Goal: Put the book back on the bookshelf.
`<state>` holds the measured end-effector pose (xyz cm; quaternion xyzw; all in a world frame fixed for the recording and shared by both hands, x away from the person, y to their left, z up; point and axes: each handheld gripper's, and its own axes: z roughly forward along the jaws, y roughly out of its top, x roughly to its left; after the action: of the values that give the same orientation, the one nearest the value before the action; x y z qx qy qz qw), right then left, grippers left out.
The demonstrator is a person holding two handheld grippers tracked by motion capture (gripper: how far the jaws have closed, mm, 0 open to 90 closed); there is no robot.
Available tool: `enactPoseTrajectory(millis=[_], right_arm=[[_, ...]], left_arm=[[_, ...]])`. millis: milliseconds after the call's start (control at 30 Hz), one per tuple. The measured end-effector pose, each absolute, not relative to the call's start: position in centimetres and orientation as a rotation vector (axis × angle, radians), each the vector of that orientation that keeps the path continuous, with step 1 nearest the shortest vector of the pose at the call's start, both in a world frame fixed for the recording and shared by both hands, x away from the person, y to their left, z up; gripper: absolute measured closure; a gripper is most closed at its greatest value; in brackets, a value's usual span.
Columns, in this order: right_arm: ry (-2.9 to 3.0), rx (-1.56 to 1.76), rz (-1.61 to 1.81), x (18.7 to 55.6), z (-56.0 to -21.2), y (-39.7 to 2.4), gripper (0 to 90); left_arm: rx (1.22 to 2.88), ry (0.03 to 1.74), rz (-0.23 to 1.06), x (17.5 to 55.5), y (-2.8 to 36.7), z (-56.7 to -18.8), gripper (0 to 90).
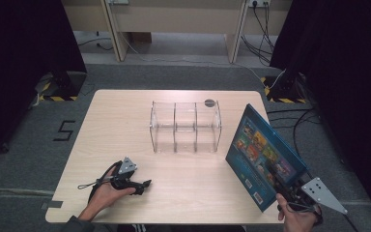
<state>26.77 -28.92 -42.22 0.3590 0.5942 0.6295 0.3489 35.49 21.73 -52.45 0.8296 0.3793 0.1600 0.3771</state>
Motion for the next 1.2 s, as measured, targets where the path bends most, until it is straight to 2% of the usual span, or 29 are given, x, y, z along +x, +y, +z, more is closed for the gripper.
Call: enactPoseTrajectory(millis=[700,1200], right_arm=[[1.437,1.106,1.849,27.2,-42.4,-29.6,82.1],[1.495,1.044,1.876,27.7,-40.4,-26.8,82.3]], left_arm=[[2.124,0.972,0.409,35.5,21.6,-52.5,8.8],[2.123,0.968,0.407,35.5,21.8,-52.5,8.9]])
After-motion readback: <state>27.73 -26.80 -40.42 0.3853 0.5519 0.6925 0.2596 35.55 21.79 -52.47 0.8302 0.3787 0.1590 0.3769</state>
